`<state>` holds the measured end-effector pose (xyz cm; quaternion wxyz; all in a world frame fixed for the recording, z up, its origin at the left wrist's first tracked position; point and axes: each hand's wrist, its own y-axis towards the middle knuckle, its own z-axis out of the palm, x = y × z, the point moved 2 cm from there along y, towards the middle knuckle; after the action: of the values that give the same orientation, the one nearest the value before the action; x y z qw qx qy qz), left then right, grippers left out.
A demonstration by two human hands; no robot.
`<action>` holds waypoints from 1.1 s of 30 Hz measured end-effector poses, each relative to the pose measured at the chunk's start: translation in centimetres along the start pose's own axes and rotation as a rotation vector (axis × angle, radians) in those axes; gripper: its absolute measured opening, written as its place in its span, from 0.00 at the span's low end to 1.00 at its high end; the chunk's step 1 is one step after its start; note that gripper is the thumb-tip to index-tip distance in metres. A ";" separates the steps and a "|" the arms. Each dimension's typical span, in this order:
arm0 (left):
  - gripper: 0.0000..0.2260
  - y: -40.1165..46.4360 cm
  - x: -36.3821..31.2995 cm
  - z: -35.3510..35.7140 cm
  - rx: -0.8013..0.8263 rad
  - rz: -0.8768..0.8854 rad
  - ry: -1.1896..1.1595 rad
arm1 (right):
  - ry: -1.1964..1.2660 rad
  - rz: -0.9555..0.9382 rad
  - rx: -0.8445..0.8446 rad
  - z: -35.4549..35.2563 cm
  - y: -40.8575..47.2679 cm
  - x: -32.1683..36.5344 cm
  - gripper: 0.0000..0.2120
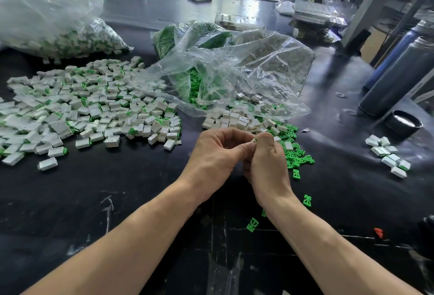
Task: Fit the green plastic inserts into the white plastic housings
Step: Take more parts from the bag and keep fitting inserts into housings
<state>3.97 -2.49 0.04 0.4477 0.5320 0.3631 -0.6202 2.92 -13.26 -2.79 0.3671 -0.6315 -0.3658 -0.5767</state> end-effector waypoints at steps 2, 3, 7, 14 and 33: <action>0.07 0.0 0.0 0.1 -0.001 0.000 -0.004 | -0.001 0.002 -0.001 -0.1 0.1 -0.1 0.24; 0.07 0.0 0.0 0.1 0.000 0.002 -0.010 | -0.002 0.001 0.000 -0.1 0.1 -0.1 0.24; 0.07 0.0 0.0 0.2 0.006 -0.004 -0.044 | -0.020 -0.017 0.000 -0.3 0.0 0.1 0.23; 0.07 0.4 -0.1 -0.4 -0.007 0.031 0.054 | 0.014 0.006 0.076 -0.5 -0.1 0.2 0.23; 0.05 1.0 -0.2 -2.5 -0.096 0.158 0.247 | -0.235 -0.361 0.170 -2.9 0.4 1.8 0.02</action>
<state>5.79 -0.48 -0.21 0.4722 0.6091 0.4017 -0.4947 2.08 -15.96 -0.81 0.2647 -0.5853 -0.5605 -0.5227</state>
